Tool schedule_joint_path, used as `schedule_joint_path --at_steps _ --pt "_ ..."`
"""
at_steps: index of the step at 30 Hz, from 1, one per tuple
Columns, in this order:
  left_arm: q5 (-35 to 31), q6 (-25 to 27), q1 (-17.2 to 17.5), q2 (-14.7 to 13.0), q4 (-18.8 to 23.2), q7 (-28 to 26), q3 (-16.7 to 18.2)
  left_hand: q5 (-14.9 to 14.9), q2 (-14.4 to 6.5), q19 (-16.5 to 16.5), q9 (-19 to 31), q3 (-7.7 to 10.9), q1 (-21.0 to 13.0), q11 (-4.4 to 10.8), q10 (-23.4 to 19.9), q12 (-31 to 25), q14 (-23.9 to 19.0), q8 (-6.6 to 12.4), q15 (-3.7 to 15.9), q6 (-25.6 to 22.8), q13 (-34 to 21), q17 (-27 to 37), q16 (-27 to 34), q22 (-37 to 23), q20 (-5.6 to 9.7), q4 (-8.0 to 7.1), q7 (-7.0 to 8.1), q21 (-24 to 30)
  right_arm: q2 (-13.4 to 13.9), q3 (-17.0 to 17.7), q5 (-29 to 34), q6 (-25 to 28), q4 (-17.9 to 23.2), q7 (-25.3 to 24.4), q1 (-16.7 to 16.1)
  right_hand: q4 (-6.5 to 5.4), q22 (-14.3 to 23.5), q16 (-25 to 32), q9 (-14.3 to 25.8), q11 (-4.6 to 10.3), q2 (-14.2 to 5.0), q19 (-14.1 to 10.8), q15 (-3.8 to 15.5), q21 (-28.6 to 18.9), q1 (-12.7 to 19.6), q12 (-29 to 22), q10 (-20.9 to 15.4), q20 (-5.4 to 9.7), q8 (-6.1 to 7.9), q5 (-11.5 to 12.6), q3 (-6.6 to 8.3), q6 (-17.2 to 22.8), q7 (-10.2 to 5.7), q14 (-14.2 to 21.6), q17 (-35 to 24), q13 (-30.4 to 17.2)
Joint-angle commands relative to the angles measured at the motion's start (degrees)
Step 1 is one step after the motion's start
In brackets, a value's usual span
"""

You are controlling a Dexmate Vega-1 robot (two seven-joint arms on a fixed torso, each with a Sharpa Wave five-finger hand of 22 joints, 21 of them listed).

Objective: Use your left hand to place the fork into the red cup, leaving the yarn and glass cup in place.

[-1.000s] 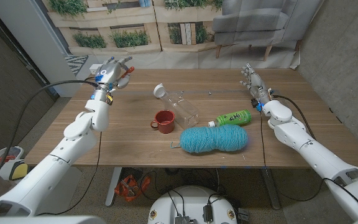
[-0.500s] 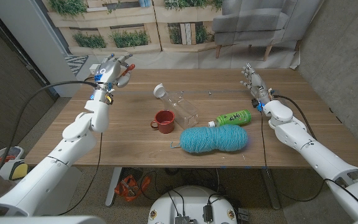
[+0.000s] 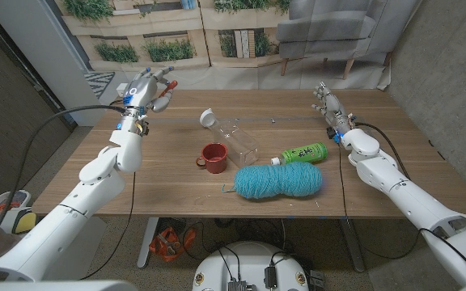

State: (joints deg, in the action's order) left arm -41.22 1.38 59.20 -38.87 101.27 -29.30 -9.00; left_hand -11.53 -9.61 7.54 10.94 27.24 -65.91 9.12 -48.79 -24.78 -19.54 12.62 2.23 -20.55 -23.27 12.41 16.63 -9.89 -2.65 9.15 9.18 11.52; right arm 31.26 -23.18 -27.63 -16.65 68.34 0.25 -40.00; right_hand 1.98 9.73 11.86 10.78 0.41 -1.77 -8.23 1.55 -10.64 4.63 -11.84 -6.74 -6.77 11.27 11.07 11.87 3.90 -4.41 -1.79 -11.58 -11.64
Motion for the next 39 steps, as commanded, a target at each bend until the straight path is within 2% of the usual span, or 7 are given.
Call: schedule_joint_path --at_steps 1,7,26,39 --pt "2.25 -3.52 -1.48 0.43 -1.64 -1.31 -0.08 -0.34 -0.02 0.59 0.12 -0.15 -0.31 3.47 -4.25 -0.15 -0.61 0.39 9.76 -0.71 -0.2 0.15 0.28 -0.11 0.0 0.1 0.0 0.03 -0.8 -0.54 0.35 0.03 -2.07 0.59 1.61 0.14 0.1 0.15 0.29 -0.14 0.03 -0.06 0.71 -0.24 0.09 -0.02 -0.32 -0.37 0.2 -0.08 0.09 0.42 -0.17 0.15 -0.31 -0.17" --pt "2.78 -4.71 -1.84 0.62 -1.73 -1.27 -0.48 -0.38 0.02 0.64 0.12 -0.17 -0.34 3.47 -4.33 -0.15 -0.76 0.34 9.69 -0.78 -0.26 0.14 0.28 -0.11 0.01 0.11 -0.01 0.03 -0.64 -0.36 0.25 0.16 -2.09 0.47 1.52 0.12 0.1 0.16 0.29 -0.15 -0.02 -0.06 0.72 -0.24 0.04 -0.02 -0.34 -0.34 0.18 -0.08 0.09 0.36 -0.17 0.16 -0.32 -0.17" --pt "8.21 -13.63 -3.39 0.62 -4.96 1.25 -2.04 -0.48 0.05 1.19 0.11 -0.28 -0.54 3.45 -4.45 -0.1 -1.61 0.31 9.77 -1.3 -0.45 0.23 0.55 -0.11 -0.03 0.16 -0.17 0.16 -0.46 -0.18 -0.06 0.6 -1.64 0.01 0.66 0.15 0.1 0.18 0.28 -0.06 -0.08 -0.08 0.77 -0.25 -0.01 0.0 -0.31 -0.36 0.09 -0.08 0.12 0.09 -0.11 0.21 -0.32 -0.17" --pt "6.96 -15.0 -4.42 0.09 -5.47 1.12 -2.77 -0.54 0.2 1.25 0.11 -0.38 -0.69 3.44 -4.6 -0.07 -1.72 0.2 9.85 -1.45 -0.56 0.24 0.51 -0.11 0.11 0.24 -0.06 0.12 -1.51 -0.77 0.32 0.76 -3.12 -0.09 1.83 0.2 0.1 0.16 0.28 -0.1 -0.11 -0.04 0.81 -0.23 0.0 -0.01 -0.33 -0.3 0.1 -0.08 0.14 0.09 -0.12 0.19 -0.32 -0.17"
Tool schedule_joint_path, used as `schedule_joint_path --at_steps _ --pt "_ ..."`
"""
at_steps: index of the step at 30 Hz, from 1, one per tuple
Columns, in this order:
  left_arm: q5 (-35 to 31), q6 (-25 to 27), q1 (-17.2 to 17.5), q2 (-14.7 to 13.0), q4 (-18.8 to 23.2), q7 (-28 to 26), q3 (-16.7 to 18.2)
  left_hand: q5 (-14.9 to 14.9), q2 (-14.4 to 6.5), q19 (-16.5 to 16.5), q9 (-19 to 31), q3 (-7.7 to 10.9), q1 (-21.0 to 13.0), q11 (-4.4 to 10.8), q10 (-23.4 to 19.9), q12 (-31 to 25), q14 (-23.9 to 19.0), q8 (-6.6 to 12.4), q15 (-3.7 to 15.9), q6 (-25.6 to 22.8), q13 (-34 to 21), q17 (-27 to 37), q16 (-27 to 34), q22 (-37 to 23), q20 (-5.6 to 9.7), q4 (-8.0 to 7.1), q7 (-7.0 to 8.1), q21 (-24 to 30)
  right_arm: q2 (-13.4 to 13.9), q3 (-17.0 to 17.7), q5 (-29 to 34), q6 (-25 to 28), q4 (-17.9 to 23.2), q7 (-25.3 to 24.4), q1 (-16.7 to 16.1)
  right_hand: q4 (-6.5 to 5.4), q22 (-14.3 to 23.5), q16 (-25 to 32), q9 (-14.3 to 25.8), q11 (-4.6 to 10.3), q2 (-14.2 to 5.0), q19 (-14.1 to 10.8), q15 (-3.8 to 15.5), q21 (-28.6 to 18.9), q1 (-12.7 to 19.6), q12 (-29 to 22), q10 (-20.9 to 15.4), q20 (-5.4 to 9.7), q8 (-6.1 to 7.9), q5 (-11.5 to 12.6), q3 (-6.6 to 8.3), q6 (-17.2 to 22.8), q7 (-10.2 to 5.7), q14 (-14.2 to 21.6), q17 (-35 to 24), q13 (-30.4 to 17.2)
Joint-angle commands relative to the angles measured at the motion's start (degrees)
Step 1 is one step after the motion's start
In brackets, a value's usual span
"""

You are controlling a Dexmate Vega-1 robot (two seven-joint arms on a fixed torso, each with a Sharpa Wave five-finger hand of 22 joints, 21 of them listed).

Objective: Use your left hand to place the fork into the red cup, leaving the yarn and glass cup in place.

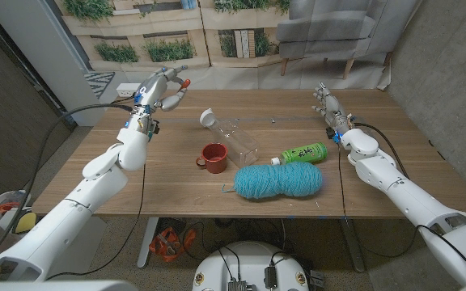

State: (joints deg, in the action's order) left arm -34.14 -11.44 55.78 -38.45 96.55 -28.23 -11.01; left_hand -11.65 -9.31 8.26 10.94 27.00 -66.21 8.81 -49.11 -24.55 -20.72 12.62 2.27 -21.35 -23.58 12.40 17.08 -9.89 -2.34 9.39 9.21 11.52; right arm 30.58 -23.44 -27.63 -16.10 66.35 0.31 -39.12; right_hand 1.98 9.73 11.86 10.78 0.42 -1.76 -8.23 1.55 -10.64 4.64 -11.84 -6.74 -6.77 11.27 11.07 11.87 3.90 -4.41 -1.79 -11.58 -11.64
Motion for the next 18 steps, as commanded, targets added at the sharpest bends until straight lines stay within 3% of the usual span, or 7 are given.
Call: schedule_joint_path --at_steps 1,18 --pt "0.09 -2.75 -1.26 -0.39 -0.98 0.2 -0.95 -0.43 -0.07 0.53 0.11 -0.14 -0.42 3.75 -4.32 -0.3 -0.51 0.2 9.81 -0.67 -0.27 0.23 0.03 -0.11 -0.16 0.04 -0.06 0.12 -0.9 -0.56 0.39 0.19 -1.23 -0.19 1.03 0.2 0.1 0.17 0.28 -0.1 -0.13 -0.04 0.77 -0.23 -0.01 0.0 -0.32 -0.3 0.1 -0.08 0.14 0.07 -0.12 0.2 -0.32 -0.17" --pt "7.01 -13.7 -5.47 0.16 -6.13 4.92 -3.75 -0.5 0.11 0.54 0.12 -0.42 -0.58 3.73 -4.85 -0.22 -0.6 0.51 9.88 -2.06 -0.23 0.26 -0.01 -0.11 -0.05 0.09 -0.18 0.04 -1.69 -1.27 0.96 0.92 -2.09 -0.36 2.17 0.25 0.1 0.16 0.28 -0.1 -0.16 -0.09 0.79 -0.26 -0.03 0.0 -0.33 -0.23 0.13 -0.08 0.17 0.11 -0.18 0.17 -0.32 -0.17"
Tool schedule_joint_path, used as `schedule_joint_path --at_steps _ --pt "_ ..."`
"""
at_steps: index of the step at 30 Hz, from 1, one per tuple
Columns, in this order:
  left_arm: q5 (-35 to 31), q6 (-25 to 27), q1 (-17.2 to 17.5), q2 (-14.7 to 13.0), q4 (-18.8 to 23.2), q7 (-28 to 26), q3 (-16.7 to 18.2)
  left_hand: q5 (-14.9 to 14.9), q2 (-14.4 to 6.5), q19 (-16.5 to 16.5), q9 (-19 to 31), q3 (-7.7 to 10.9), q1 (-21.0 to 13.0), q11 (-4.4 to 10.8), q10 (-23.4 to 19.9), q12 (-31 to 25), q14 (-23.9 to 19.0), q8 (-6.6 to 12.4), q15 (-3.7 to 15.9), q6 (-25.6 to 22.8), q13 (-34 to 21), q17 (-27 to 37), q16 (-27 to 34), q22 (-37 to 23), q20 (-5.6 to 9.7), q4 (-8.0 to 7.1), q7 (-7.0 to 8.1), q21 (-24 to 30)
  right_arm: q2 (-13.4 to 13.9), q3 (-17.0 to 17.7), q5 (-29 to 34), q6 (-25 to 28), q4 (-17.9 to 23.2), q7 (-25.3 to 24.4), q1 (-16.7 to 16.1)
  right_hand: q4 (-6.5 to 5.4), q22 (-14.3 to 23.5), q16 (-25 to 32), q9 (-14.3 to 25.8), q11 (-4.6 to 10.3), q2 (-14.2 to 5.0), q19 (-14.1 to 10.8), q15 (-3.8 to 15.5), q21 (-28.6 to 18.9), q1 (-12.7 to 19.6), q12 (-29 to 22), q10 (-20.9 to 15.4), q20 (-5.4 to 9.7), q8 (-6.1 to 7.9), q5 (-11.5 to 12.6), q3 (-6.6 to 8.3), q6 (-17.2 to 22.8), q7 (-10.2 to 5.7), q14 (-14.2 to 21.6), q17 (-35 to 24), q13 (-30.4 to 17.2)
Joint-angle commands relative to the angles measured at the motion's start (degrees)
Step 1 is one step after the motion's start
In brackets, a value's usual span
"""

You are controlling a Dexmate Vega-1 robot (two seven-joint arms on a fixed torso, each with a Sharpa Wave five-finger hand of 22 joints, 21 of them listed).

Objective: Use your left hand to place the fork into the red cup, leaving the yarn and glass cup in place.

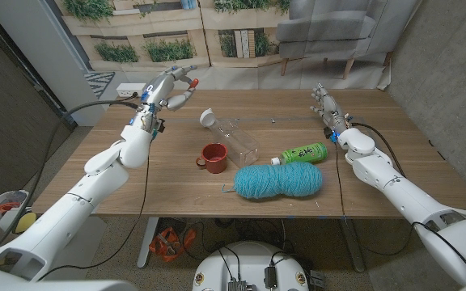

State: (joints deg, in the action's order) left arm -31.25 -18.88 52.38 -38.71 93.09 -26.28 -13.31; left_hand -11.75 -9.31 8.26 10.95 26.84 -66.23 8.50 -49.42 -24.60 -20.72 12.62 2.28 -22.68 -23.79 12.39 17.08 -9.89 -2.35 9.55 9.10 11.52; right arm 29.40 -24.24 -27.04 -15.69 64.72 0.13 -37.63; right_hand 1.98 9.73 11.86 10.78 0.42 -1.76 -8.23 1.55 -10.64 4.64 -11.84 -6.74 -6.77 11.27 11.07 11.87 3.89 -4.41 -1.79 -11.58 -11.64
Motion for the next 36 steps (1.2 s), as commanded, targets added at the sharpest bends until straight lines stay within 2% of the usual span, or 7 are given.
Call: schedule_joint_path --at_steps 1,11,22,36 --pt "4.92 -6.9 -2.16 0.49 -2.9 3.55 -1.54 -0.4 0.07 0.55 0.12 -0.27 -0.56 4.04 -4.55 -0.15 -0.69 0.51 9.88 -0.77 0.01 0.28 0.03 -0.11 -0.03 -0.1 -0.1 0.04 -0.54 -0.5 0.39 0.54 -0.5 -0.18 0.72 0.26 0.1 0.15 0.28 -0.09 -0.16 -0.08 0.8 -0.25 -0.03 0.0 -0.33 -0.19 0.12 -0.08 0.17 0.1 -0.17 0.16 -0.32 -0.17" --pt "8.08 -10.96 -3.01 0.76 -4.14 7.08 -2.39 -0.43 0.17 0.58 0.12 -0.42 -0.64 4.02 -4.76 -0.07 -0.79 0.43 9.88 -0.88 0.07 0.3 0.04 -0.11 0.03 -0.07 -0.09 0.01 -0.79 -0.94 1.01 0.14 -0.81 -0.07 1.18 0.29 0.1 0.16 0.28 -0.12 -0.17 -0.09 0.81 -0.26 -0.04 0.01 -0.31 -0.21 0.14 -0.08 0.18 0.11 -0.16 0.17 -0.33 -0.17" --pt "11.2 -13.85 -3.55 1.22 -5.57 10.24 -3.18 -0.49 0.19 0.56 0.12 -0.49 -0.7 4.01 -4.93 0.06 -0.83 0.3 9.8 -0.93 0.14 0.29 -0.03 -0.11 -0.01 -0.09 -0.13 -0.02 0.69 -0.52 1.15 1.59 1.84 -0.77 0.34 0.33 0.1 0.16 0.28 -0.02 -0.18 -0.07 0.85 -0.25 -0.04 -0.02 -0.38 -0.2 0.15 -0.08 0.19 0.12 -0.15 0.18 -0.33 -0.17" --pt "12.71 -14.62 -2.98 1.45 -4.95 12.53 -3.07 -0.56 0.18 0.47 0.13 -0.57 -0.81 4.0 -5.03 0.21 -0.76 0.17 9.8 -1.06 0.14 0.28 -0.16 -0.12 0.01 -0.11 -0.16 -0.09 1.54 -0.61 0.89 2.75 3.09 -0.17 -0.3 0.35 0.1 0.15 0.28 -0.03 -0.18 -0.06 0.84 -0.24 -0.08 -0.01 -0.38 -0.19 0.17 -0.09 0.19 0.18 -0.26 0.13 -0.34 -0.18"
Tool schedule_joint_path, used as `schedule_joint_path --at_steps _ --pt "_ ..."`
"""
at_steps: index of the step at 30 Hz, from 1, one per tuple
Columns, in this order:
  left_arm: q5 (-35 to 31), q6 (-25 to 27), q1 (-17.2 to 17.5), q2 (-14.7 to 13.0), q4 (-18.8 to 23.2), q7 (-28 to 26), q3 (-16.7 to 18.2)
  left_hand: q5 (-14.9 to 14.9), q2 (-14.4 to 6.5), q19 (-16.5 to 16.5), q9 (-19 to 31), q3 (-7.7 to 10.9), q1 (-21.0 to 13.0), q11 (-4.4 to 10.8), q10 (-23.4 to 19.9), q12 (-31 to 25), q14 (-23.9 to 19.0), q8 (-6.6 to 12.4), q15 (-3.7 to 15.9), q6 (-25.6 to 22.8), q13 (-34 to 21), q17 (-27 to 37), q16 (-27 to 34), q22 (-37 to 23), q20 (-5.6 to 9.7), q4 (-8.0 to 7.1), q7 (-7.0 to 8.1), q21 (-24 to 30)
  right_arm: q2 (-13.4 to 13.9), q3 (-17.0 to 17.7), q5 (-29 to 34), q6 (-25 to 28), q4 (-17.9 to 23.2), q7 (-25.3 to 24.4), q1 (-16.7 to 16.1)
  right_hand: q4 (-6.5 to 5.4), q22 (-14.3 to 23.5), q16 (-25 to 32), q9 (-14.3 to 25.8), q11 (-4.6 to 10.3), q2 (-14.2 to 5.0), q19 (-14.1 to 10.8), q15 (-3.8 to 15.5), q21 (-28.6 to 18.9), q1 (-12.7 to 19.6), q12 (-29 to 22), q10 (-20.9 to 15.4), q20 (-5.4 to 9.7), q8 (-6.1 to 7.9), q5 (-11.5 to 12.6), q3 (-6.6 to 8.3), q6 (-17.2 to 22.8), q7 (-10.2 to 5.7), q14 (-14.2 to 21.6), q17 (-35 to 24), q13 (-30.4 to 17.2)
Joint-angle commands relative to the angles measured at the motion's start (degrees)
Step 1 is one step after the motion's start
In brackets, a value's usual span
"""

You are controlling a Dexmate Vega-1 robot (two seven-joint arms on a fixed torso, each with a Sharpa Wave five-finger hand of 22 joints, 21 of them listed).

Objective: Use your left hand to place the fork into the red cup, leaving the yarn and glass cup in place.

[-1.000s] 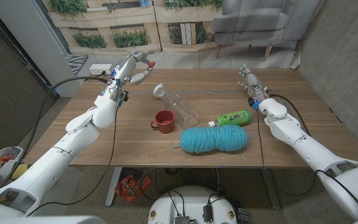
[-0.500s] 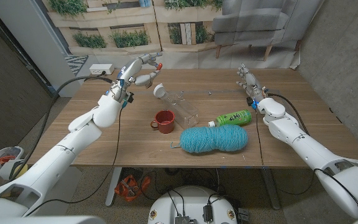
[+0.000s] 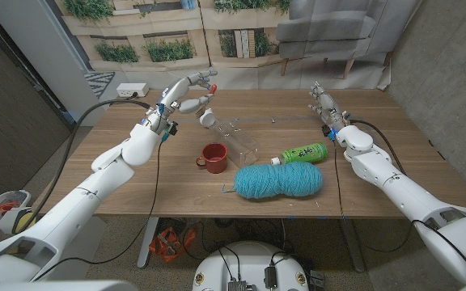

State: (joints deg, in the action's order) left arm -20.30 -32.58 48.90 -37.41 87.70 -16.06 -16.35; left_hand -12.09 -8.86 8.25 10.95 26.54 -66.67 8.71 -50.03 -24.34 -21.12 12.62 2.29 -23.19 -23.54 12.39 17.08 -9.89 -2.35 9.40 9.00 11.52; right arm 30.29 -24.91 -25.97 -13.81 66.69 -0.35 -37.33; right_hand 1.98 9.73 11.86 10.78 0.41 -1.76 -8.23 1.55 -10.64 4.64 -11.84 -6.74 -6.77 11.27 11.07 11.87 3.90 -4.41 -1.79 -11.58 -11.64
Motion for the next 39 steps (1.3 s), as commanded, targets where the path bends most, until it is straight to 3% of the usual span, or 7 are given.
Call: schedule_joint_path --at_steps 1,12,39 --pt "1.86 -0.99 0.51 0.14 0.5 2.5 -0.08 -0.22 -0.27 0.48 0.13 -0.28 -0.38 3.79 -4.42 -0.05 -0.35 0.17 9.79 -0.56 -0.12 0.29 -0.16 -0.12 0.04 0.04 -0.03 -0.09 0.59 0.06 -0.26 0.89 1.05 0.34 -0.59 0.35 0.1 0.15 0.28 -0.04 -0.18 -0.06 0.85 -0.24 -0.08 -0.01 -0.38 -0.16 0.17 -0.09 0.19 0.18 -0.26 0.13 -0.34 -0.17" --pt "2.98 -2.72 1.21 -1.78 1.38 5.43 -0.76 -0.28 -0.27 0.5 0.14 -0.28 -0.46 3.79 -4.57 -0.02 -0.57 0.07 9.74 -0.61 -0.19 0.27 -0.17 -0.12 0.01 0.05 -0.06 -0.09 -0.35 -0.07 -0.28 -0.36 -0.34 0.81 0.23 0.34 0.1 0.18 0.28 0.01 -0.14 -0.06 0.84 -0.24 -0.19 -0.01 -0.4 -0.28 0.03 -0.1 0.14 -0.18 -0.17 0.16 -0.36 -0.18" --pt "10.65 -3.11 4.65 -1.84 4.21 11.72 -0.23 -0.42 -0.23 0.69 0.15 -0.33 -0.61 3.75 -4.81 0.12 -1.04 -0.12 9.71 -0.81 -0.34 0.26 -0.21 -0.12 0.13 0.04 -0.39 -0.07 0.61 0.08 -0.05 0.28 2.18 0.04 -1.16 -0.45 0.1 0.44 0.3 0.09 0.1 -0.47 1.05 -0.36 -1.77 -0.15 -0.84 -0.17 -0.57 -0.1 -0.57 -2.72 -0.3 0.48 -0.59 -0.2"
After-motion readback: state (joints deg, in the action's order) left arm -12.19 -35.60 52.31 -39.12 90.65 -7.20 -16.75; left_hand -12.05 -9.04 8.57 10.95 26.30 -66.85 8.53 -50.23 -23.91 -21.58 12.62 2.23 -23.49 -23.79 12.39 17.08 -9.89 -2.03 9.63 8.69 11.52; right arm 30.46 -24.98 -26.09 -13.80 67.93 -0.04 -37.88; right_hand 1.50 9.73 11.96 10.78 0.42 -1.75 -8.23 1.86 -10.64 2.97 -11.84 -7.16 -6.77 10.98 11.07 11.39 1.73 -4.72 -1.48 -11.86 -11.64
